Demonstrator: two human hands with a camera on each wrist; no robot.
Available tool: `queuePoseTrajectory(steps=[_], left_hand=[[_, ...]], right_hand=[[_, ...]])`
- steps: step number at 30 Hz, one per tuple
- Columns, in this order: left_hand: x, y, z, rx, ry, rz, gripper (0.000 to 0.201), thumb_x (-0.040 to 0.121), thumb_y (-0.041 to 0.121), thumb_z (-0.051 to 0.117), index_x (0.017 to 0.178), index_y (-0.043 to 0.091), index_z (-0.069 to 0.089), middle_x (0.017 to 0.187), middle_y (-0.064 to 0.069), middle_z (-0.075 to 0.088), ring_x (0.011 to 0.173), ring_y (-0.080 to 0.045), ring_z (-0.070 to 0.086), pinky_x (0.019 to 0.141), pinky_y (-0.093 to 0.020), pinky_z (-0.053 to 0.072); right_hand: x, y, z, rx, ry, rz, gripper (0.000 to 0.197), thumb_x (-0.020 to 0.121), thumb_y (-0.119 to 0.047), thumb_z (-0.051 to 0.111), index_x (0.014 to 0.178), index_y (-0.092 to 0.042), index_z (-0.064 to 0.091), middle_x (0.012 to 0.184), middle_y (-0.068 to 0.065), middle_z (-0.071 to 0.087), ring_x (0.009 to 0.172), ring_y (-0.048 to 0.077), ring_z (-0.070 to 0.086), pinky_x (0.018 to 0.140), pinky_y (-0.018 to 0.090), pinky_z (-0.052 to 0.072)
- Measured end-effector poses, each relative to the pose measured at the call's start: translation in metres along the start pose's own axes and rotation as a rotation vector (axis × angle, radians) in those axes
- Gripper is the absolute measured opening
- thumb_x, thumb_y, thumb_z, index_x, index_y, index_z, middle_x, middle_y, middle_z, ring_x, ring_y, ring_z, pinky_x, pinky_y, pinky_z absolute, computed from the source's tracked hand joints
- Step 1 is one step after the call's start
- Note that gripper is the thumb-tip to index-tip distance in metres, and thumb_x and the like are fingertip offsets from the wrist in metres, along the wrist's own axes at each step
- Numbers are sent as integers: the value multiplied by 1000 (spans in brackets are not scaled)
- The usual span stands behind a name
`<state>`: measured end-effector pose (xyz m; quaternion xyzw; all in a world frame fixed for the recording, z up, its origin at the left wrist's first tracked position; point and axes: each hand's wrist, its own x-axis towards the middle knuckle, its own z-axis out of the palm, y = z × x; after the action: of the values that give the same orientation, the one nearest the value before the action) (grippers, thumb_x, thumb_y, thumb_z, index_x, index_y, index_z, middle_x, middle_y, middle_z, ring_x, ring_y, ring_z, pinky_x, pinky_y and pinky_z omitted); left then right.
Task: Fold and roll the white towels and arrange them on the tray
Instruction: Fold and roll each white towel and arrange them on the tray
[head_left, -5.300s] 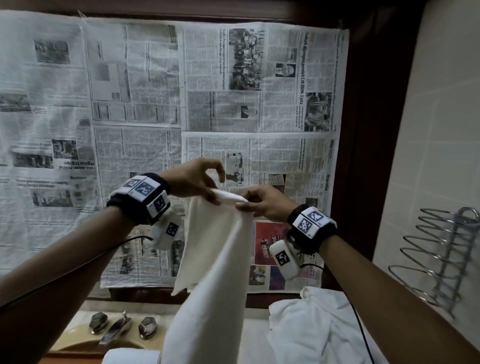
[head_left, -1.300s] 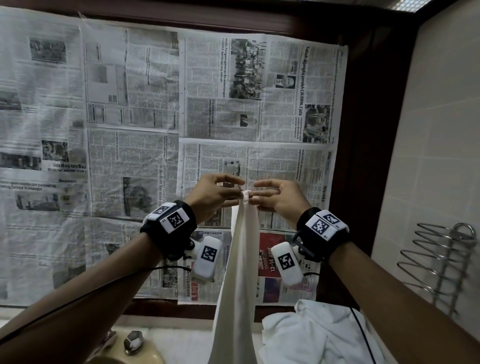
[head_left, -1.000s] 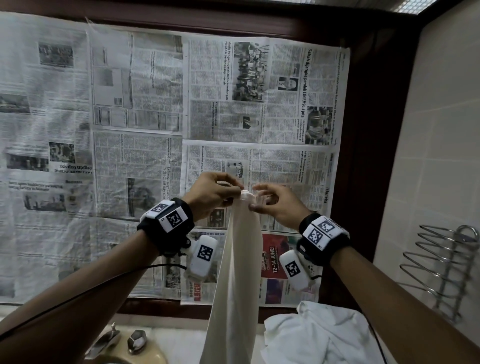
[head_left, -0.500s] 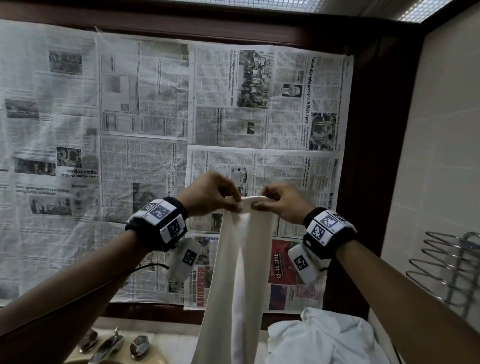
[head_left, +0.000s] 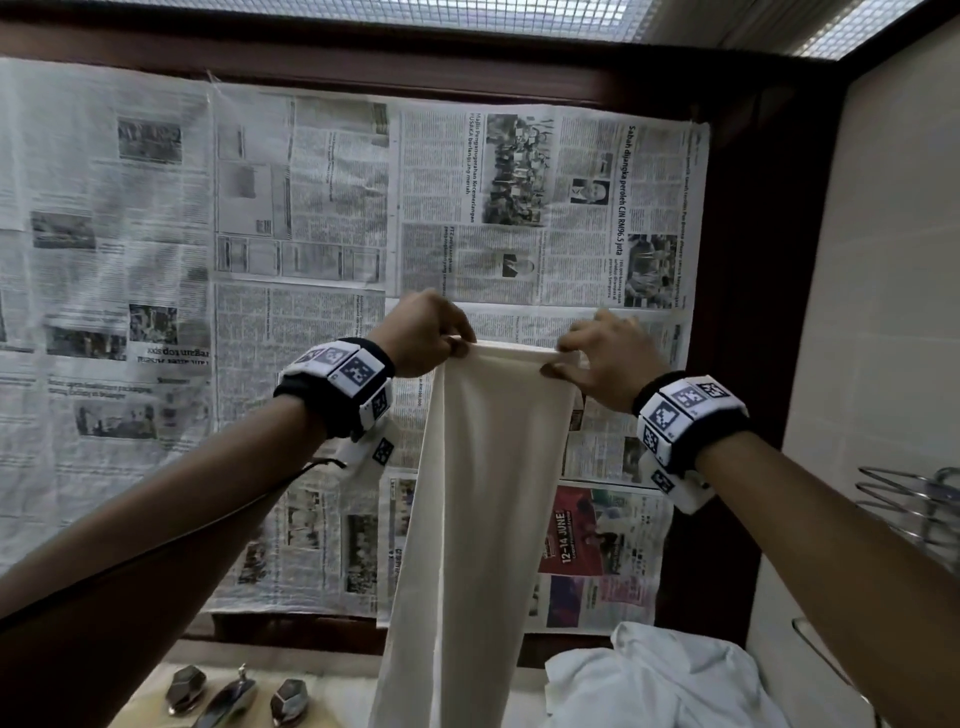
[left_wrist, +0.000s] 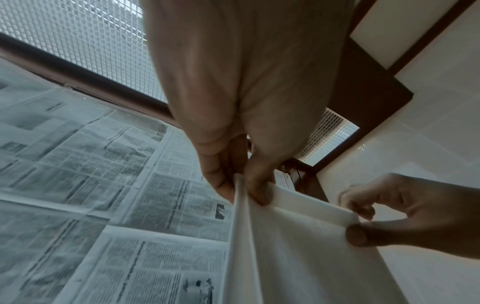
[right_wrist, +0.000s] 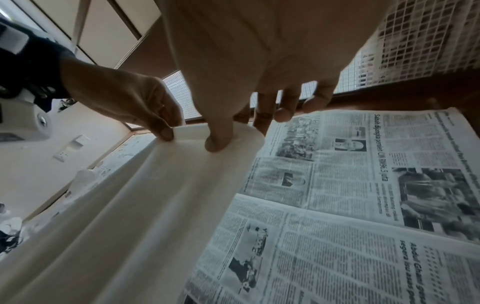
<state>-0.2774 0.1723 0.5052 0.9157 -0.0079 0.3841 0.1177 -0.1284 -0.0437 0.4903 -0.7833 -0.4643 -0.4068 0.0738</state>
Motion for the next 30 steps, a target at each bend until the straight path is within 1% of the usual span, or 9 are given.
queuePoseTrajectory(steps=[3,4,7,10,18,22,26,28,30], left_hand=[[7,2,-8,36,-1,11,15,86,5,72,100,8,75,102,-6,73,92,-14,67,87,-26,55],[9,1,-10,49,3,20,15,86,4,72,100,7,75,100,-6,73,88,-12,66,84,-22,54],[10,1,-16,64,26,27,14,84,5,74,97,8,76,96,-4,74,79,-5,63,72,-7,46],[7,6,-20,46,33,17,14,82,6,77,96,8,77,93,-2,73,78,-6,63,75,-13,48],[-8,26,-27,59,6,7,15,84,3,74,98,8,76,96,-5,73,84,-10,65,82,-22,54],[-22,40,-34,-197,-14,-116,16,82,0,75,94,10,73,91,-8,73,86,-20,71,80,-40,61],[-50,61,-44,-502,14,-202,22,81,-6,73,100,3,68,94,-17,73,91,-31,71,79,-46,60],[-65,70,-50,-638,28,-198,23,82,-6,71,104,-3,66,99,-20,72,93,-31,70,79,-42,61],[-79,82,-54,-761,48,-168,21,85,-5,68,106,-4,65,101,-20,71,93,-28,70,77,-35,60]], right_hand=[[9,1,-9,-49,41,31,40,88,-57,58,101,-21,69,109,-1,55,106,21,47,90,42,38],[10,1,-12,-34,51,43,38,89,-54,59,101,-20,68,111,-1,53,107,21,46,90,41,38],[17,1,-16,132,23,97,25,93,-42,60,88,-18,59,99,0,58,89,20,56,78,37,48],[19,0,-17,277,12,156,26,91,-34,66,76,-19,52,73,4,61,70,25,61,62,34,49],[-3,1,-30,433,113,154,26,81,-35,77,82,-17,59,63,-1,59,59,13,55,58,25,40],[-23,0,-44,557,178,190,26,79,-27,80,95,-18,62,59,-6,54,52,4,49,51,10,35],[-48,-3,-59,723,156,219,24,82,-40,75,71,-22,65,60,-7,56,53,6,49,54,23,41],[-59,-4,-67,866,176,237,25,84,-44,72,75,-21,67,69,-2,64,62,11,60,59,32,53],[-73,-10,-77,991,201,252,23,89,-41,68,86,-17,68,85,6,70,79,24,69,71,47,60]])
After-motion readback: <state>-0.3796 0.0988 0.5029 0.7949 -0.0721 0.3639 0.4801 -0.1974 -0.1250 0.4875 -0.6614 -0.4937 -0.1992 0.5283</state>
